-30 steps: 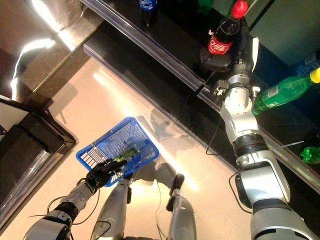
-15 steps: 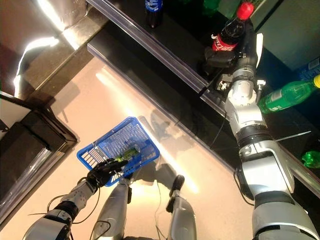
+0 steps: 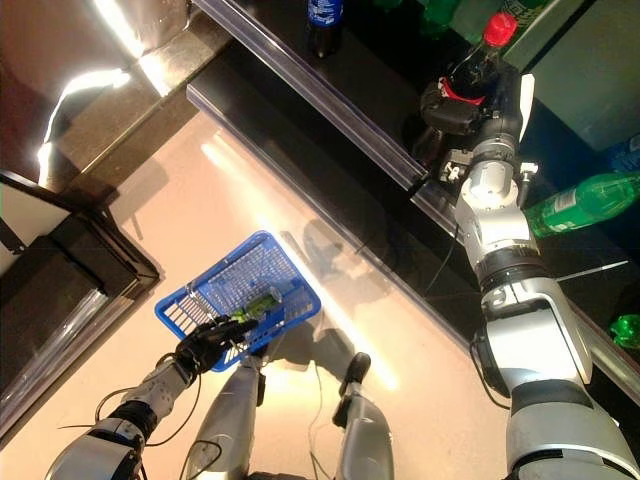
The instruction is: Pick up the drink and place into the basket.
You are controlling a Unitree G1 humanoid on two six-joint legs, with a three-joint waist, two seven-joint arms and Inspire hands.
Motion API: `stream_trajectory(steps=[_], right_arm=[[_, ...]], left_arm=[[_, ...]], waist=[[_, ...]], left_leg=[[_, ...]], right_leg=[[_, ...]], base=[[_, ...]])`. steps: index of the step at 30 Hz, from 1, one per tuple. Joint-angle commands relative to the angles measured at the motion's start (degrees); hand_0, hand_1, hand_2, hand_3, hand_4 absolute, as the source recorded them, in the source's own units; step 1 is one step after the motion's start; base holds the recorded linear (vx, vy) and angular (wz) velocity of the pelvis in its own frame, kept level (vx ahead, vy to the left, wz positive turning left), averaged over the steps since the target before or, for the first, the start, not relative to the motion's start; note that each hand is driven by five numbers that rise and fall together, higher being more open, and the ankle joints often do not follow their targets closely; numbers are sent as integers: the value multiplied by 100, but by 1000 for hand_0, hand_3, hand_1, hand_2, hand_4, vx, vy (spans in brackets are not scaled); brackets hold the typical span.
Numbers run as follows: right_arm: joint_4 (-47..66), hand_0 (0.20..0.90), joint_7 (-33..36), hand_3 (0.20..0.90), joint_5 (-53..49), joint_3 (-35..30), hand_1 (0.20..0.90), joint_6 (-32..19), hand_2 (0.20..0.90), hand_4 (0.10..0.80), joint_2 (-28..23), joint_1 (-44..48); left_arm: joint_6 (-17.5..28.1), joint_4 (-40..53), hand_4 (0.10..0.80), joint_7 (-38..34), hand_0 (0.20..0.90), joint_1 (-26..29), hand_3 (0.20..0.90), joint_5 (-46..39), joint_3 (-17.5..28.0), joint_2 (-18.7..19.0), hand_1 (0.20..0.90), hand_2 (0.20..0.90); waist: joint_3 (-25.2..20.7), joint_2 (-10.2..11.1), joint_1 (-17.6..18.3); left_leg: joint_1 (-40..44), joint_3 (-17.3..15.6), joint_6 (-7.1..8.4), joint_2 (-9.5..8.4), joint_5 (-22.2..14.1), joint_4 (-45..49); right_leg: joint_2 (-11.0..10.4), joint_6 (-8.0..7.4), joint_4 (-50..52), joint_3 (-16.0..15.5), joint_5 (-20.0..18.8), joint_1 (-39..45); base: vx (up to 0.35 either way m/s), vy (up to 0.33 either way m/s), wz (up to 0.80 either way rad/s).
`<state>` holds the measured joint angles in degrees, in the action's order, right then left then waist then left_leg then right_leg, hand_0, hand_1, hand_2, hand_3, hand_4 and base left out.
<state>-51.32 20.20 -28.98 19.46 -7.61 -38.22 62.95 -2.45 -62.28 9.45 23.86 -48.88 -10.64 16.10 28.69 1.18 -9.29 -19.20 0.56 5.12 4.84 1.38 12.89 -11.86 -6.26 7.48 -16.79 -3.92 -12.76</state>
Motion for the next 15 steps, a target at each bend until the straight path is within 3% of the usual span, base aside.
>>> stream_trajectory(steps=[1,15], right_arm=[[204,300,134,200,-26,192,300,-408,300,100,-477,740],[479,300,263,200,348,170,300,-689,300,100,-434,678]], left_arm=[[-48,-116,100,70,300,-657,200,65,-508,509,300,300],[-2,-170,100,95,300,-671,200,78,-515,455,300,300]], waist=[[-277,-33,-101],[-274,-56,-57]], left_leg=[[302,-211,-426,-417,-195,-379],[321,-211,-409,-397,-212,-340]], right_leg=[[-55,-265,487,114,200,-237],[-49,-250,489,153,236,-213]], base=[[0,0,0],[0,0,0]])
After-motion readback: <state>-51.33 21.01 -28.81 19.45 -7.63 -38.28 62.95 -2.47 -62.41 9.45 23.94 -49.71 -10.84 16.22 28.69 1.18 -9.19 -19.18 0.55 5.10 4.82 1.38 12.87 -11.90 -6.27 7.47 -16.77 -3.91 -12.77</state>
